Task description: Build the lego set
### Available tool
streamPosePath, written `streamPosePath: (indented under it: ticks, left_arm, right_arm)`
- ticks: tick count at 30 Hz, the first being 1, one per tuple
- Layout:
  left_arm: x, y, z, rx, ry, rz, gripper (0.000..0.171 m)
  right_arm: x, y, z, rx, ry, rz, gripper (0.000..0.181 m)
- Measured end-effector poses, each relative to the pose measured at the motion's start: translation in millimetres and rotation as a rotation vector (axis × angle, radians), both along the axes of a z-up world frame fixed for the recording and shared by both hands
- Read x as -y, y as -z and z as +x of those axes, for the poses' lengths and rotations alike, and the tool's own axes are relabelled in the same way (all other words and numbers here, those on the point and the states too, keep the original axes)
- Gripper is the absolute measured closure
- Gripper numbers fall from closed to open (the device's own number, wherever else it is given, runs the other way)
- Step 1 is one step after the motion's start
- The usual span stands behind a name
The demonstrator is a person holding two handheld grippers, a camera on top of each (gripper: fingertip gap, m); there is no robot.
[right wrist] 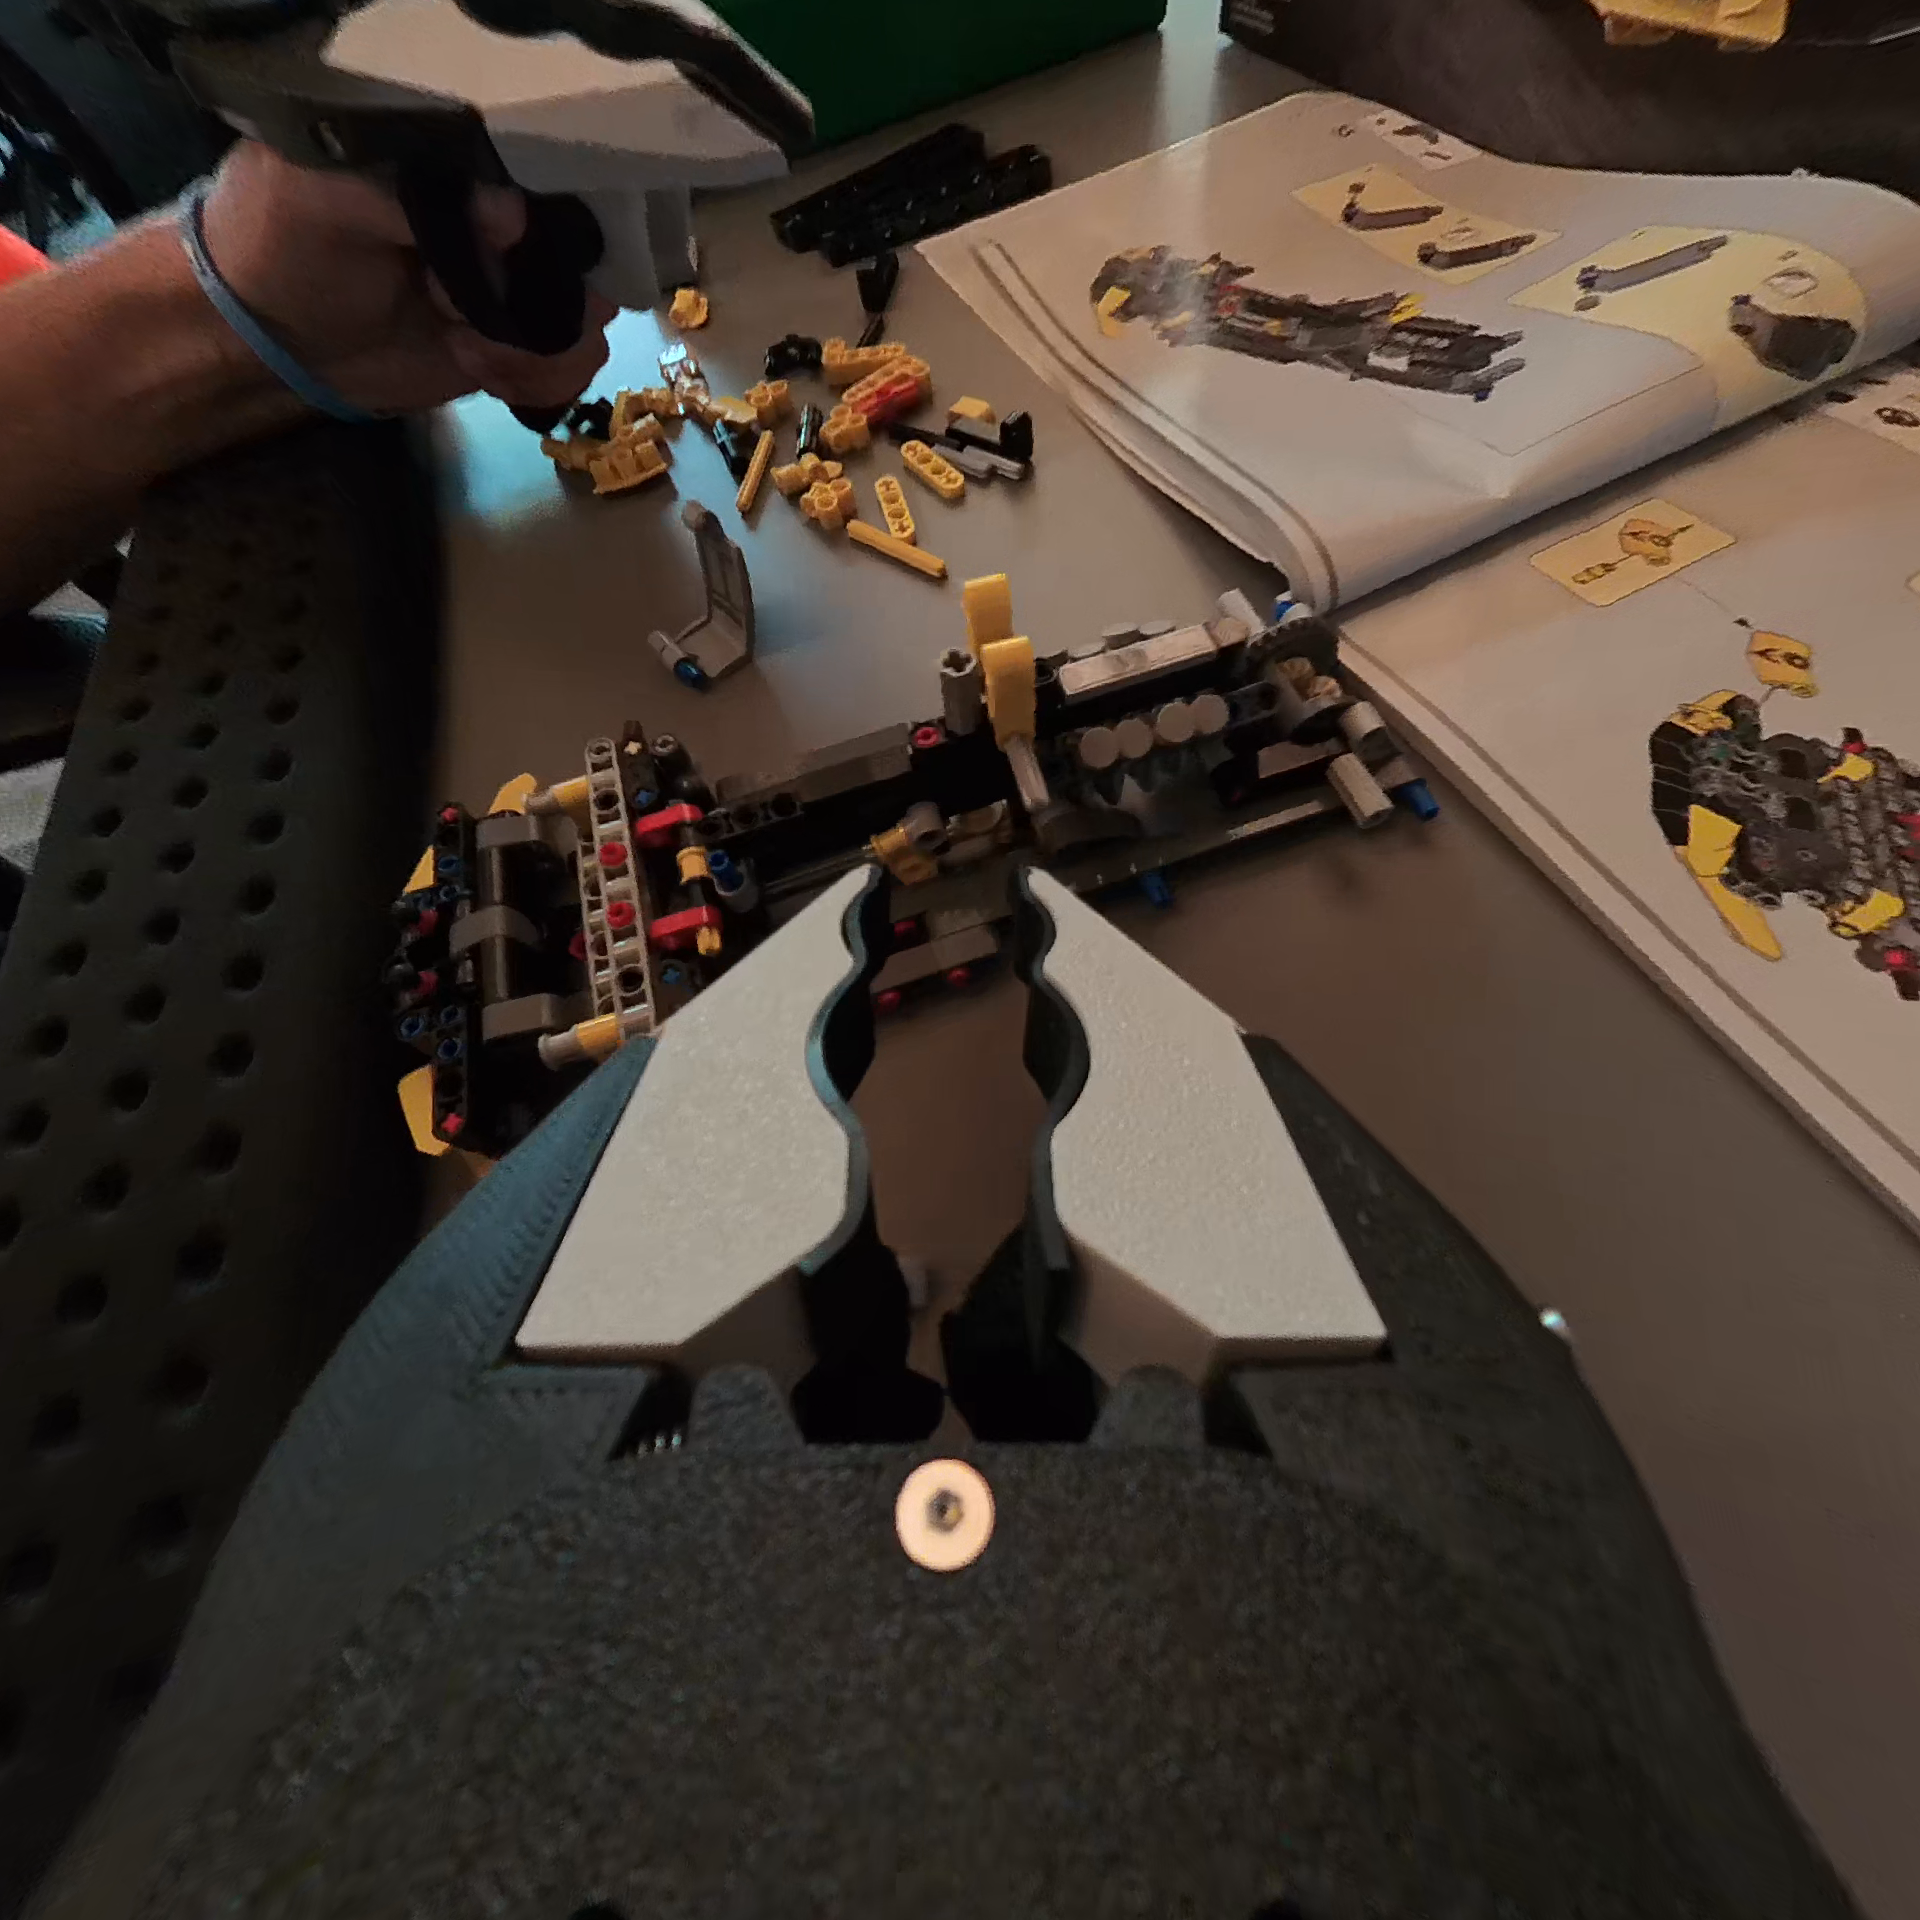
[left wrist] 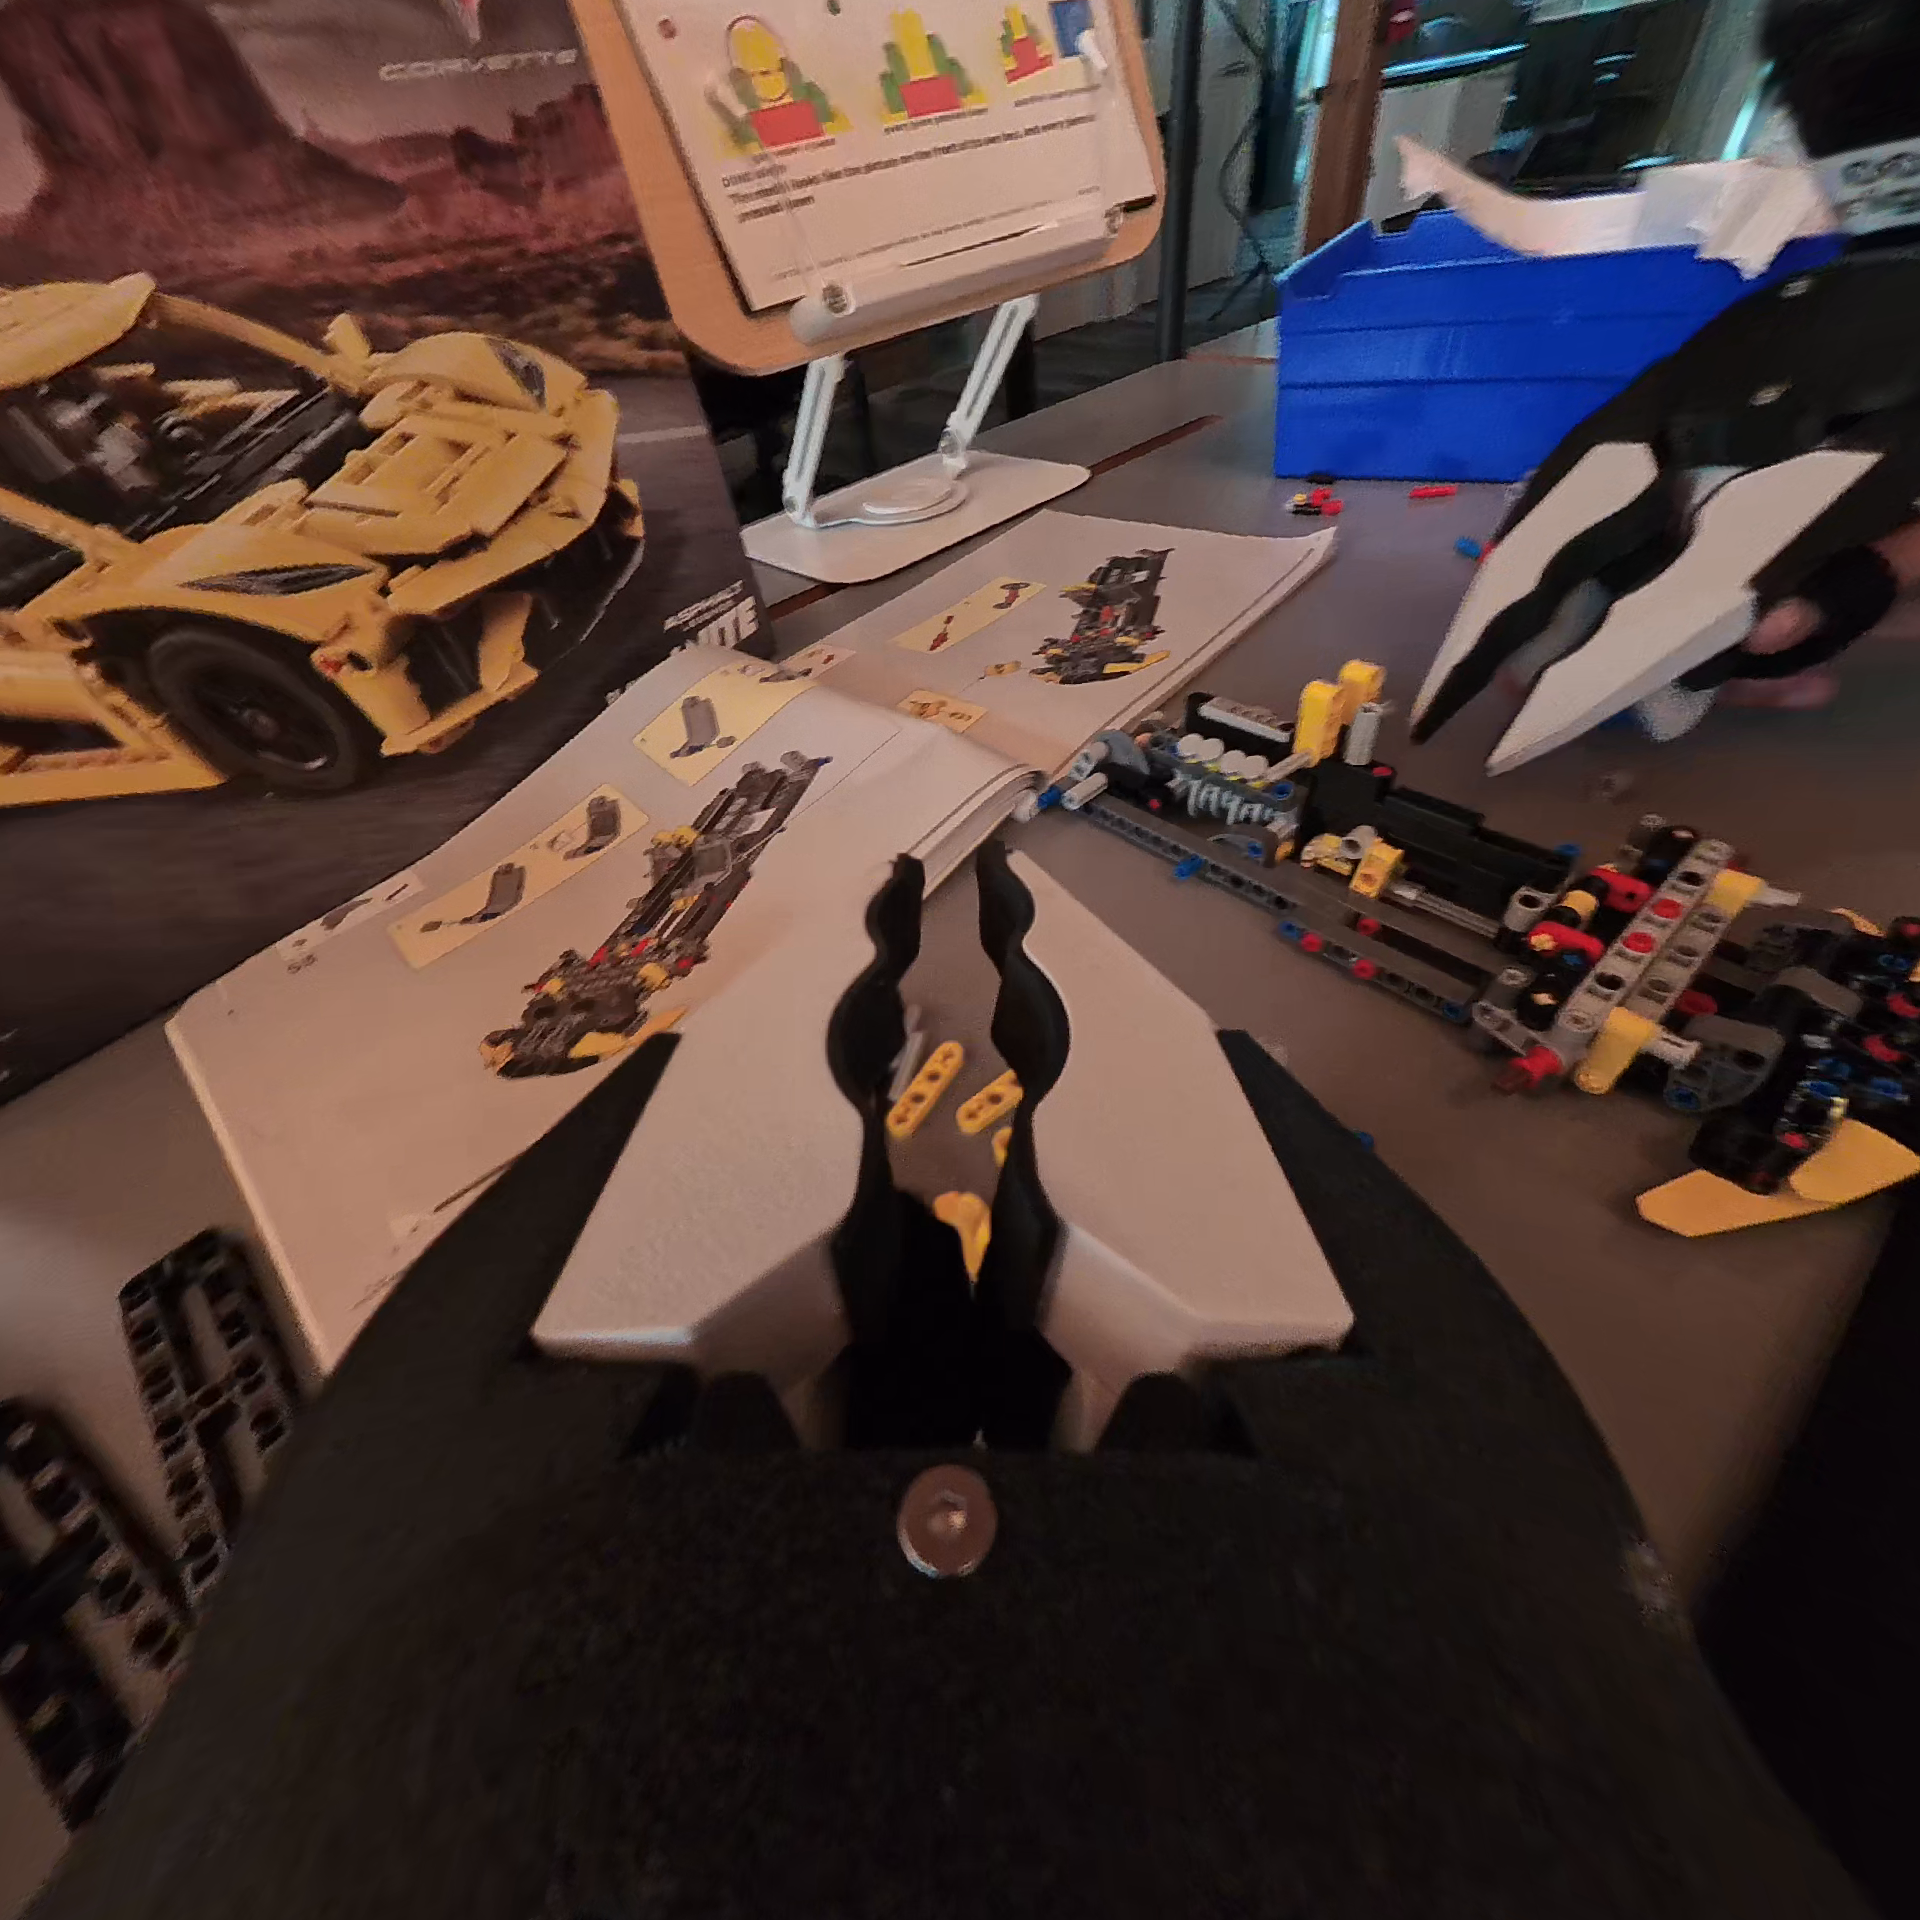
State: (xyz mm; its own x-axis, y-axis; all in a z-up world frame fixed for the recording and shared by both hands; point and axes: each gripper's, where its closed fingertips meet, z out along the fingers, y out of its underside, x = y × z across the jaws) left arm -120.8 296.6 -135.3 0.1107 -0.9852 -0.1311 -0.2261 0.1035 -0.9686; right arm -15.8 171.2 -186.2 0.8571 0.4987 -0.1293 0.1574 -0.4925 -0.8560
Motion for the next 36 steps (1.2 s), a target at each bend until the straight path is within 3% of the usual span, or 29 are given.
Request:
streamPosePath:
  ticks: [6, 11, 17, 22, 27, 31, 36]
  left_arm:
    - [62, -8, 22, -0.074, 0.236, 0.062, 0.163]
    - [91, 11, 31, -0.232, 0.356, 0.071, 0.162]
    - [93, 45, 34, -0.440, 0.421, 0.138, 0.160]
    - [100, 52, 46, -0.485, 0.469, 0.181, 0.155]
    - [102, 62, 61, -0.549, 0.493, 0.266, 0.148]
    - [103, 68, 69, -0.575, 0.506, 0.350, 0.150]
    - [103, 70, 74, -0.560, 0.518, 0.396, 0.159]
  right_arm:
    - [-8, 15, -12, 0.033, -0.063, -0.060, 0.159]
    - [-14, 16, -19, 0.079, -0.107, -0.079, 0.162]
    - [-14, 18, -26, 0.036, -0.154, -0.194, 0.166]
    - [-13, 18, -25, -0.054, -0.147, -0.226, 0.166]
    - [-10, 19, -26, 0.242, -0.184, -0.056, 0.165]
    - [-9, 20, -27, 0.379, -0.188, 0.002, 0.166]
    - [-8, 21, -27, 0.412, -0.184, 0.033, 0.165]
